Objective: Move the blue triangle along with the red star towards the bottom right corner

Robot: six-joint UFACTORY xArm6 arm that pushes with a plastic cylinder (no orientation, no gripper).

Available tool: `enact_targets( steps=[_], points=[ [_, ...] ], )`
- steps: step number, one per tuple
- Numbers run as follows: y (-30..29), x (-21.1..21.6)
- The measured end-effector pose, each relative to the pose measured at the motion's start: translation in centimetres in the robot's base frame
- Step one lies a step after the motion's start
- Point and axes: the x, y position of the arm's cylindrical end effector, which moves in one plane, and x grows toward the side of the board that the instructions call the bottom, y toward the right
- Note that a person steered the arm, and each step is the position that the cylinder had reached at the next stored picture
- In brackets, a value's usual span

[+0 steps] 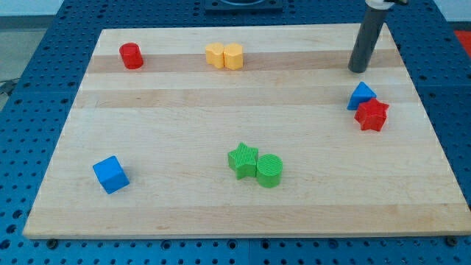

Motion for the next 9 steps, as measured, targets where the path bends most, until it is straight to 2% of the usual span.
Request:
enact_targets(
  steps=[2, 3, 4, 6, 7, 9],
  points=[
    [-2.3, 2.7],
    [-1.3, 2.7],
    [0.3, 5.2],
    [0.6, 7.2],
    [0.3, 10.8],
    [0.3, 11.8]
  ],
)
